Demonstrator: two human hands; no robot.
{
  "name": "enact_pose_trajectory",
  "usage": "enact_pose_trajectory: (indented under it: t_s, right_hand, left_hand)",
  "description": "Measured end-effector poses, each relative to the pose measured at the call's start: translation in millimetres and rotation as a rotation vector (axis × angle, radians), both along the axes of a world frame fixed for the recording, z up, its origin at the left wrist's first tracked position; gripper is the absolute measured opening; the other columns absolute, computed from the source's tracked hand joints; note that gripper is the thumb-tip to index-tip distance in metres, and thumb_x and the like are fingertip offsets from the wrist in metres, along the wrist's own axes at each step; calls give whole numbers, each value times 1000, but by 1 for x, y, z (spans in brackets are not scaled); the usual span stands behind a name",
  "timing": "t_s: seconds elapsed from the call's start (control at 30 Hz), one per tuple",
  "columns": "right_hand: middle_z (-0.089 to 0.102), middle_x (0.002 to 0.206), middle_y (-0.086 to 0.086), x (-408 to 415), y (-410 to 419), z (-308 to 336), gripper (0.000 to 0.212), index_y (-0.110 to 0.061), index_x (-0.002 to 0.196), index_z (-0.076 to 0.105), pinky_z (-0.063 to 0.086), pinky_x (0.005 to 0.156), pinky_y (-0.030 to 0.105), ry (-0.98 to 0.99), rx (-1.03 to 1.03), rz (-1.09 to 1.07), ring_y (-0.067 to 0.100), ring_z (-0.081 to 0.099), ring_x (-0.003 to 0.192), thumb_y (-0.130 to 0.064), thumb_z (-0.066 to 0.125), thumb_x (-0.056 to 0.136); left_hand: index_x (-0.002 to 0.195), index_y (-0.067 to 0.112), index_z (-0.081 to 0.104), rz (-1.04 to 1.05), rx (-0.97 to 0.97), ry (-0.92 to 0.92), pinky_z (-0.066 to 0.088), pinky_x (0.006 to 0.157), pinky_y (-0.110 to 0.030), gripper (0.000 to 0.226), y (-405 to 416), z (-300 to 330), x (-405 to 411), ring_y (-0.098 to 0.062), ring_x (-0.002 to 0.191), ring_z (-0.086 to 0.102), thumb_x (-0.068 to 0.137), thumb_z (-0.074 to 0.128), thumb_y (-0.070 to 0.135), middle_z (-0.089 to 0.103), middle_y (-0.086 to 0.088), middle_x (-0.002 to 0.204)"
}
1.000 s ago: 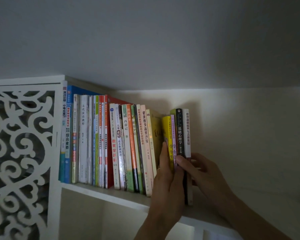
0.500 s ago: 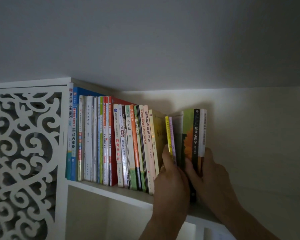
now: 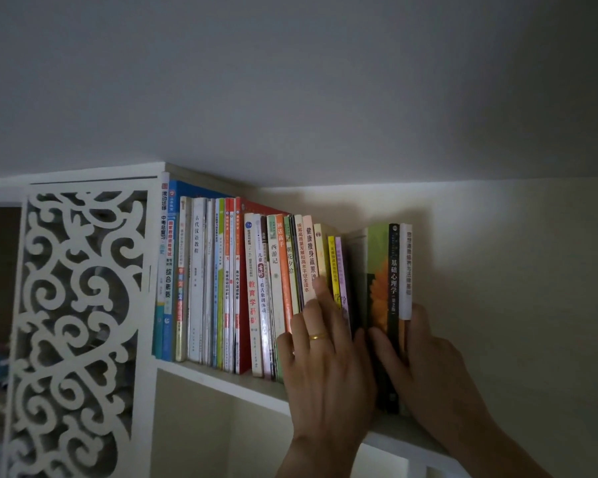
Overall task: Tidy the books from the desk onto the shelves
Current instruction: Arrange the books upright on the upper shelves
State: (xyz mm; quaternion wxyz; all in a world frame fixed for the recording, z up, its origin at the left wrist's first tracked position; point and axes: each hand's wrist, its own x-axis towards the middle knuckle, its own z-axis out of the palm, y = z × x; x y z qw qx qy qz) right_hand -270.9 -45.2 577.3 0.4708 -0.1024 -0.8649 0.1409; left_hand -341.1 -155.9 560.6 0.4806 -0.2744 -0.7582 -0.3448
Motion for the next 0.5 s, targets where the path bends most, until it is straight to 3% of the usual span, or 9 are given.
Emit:
enact_pose_trajectory:
  t_s: [0.17,0.3,0.5]
  right_hand:
    - [50,82,-23,2,-2,1,41,-33,117,25,48,57,4,8,15,-8,-4,61,58,-57,49,92]
    - [51,88,-23,2,-4,3,47,-31,122,29,46,57,2,-5,19,-17,-7,58,60,-62,41,88]
    - [55,89,-22,3,-1,4,68,-26,131,31,48,59,4,-22,-37,-3,-2,63,65,-71,30,81]
  left_hand:
    - [156,-2,30,37,-27,12,52,91,-45,79,6,-1,-1,-30,114,56,99,51,47,52,-17,136]
    - [156,-1,33,43,-49,78,52,92,-45,75,6,-1,4,-29,112,57,98,55,41,54,-15,135]
    - [157,2,32,-70,-63,162,56,78,-35,74,17,2,5,-20,91,68,98,56,38,72,-4,106]
